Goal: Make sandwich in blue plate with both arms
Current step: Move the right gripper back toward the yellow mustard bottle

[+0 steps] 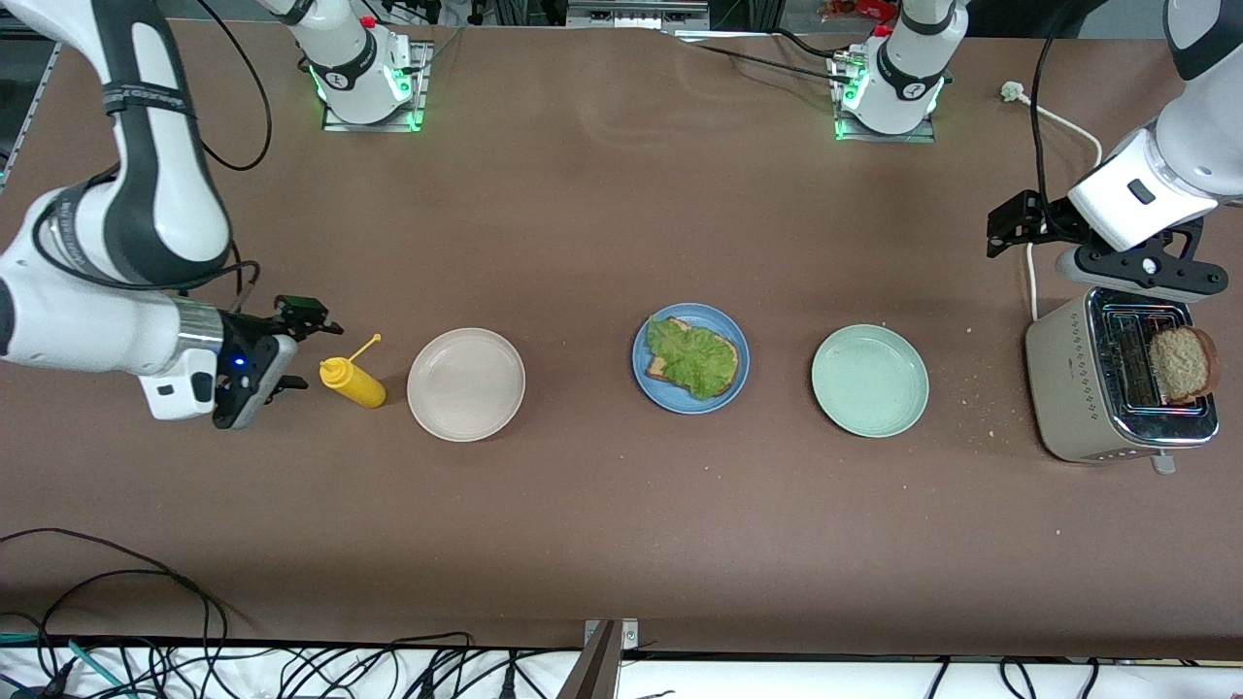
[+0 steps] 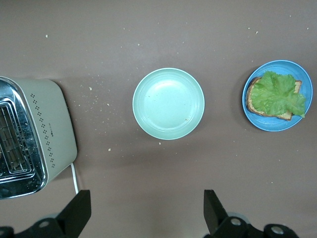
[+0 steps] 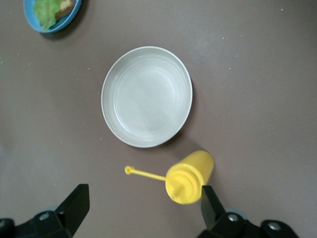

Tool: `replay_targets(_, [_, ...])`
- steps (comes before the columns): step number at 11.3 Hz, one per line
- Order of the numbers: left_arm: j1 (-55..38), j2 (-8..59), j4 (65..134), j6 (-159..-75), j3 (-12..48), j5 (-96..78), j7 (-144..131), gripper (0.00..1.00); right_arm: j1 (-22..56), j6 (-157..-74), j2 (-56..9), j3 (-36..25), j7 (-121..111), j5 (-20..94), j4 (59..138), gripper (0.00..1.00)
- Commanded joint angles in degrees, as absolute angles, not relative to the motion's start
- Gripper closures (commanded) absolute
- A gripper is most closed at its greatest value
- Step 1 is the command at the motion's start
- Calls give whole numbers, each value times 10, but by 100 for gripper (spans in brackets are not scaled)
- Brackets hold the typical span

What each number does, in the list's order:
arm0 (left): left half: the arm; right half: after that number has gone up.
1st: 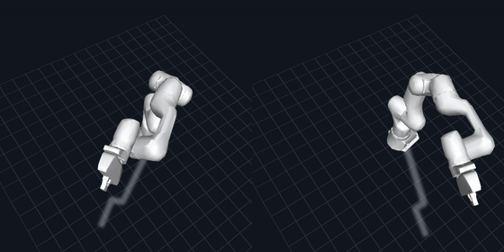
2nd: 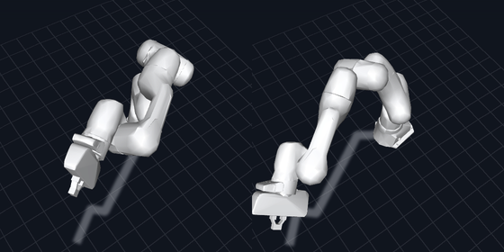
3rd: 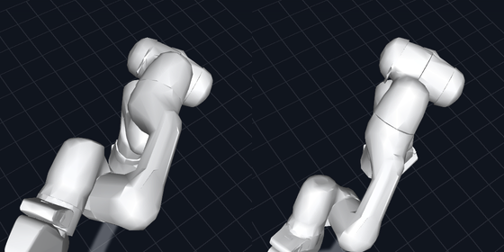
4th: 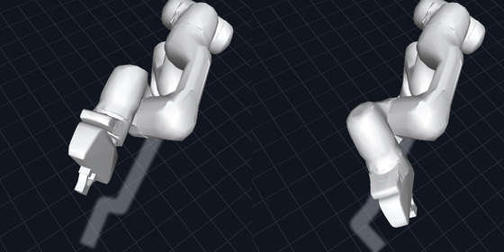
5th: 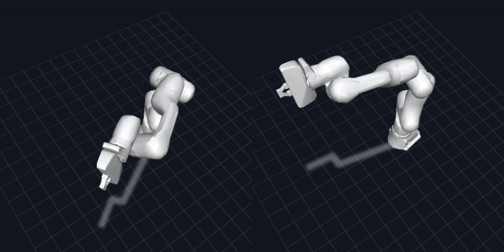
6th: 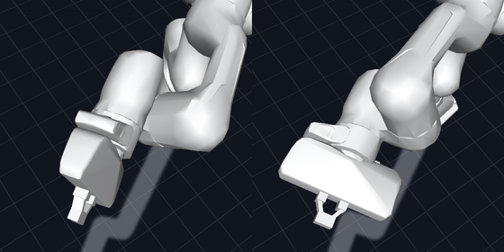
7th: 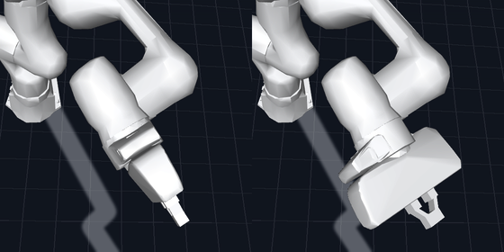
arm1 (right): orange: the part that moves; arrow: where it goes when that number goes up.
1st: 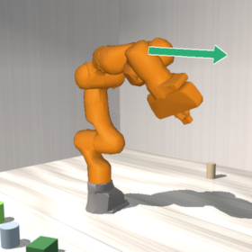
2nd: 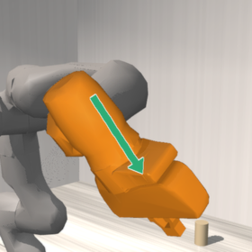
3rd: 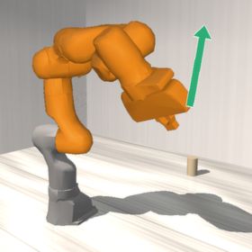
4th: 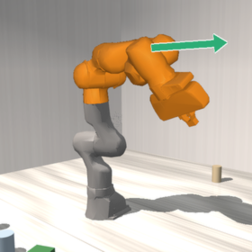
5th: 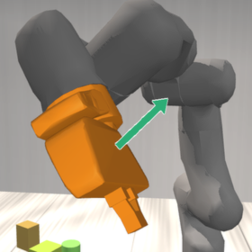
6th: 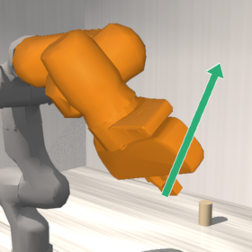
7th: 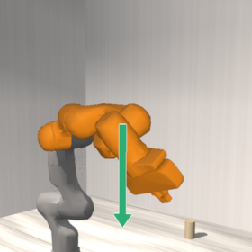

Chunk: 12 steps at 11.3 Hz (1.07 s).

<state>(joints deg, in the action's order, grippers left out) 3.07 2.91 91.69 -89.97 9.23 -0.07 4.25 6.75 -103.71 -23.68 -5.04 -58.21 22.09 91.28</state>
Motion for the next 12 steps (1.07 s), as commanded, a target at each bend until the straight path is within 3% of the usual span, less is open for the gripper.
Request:
replay_targets(1, [34, 35, 904, -893, 96, 5, 38, 0, 10, -1020, -228, -37, -733, 247, 928, 0])
replay_targets(8, [34, 35, 904, -893, 96, 4, 39, 0, -80, -961, -324, -53, -1103, 430, 928, 0])
replay_targets(12, [34, 35, 904, -893, 96, 5, 39, 0, -106, -885, -387, -85, -1293, 548, 924, 0])
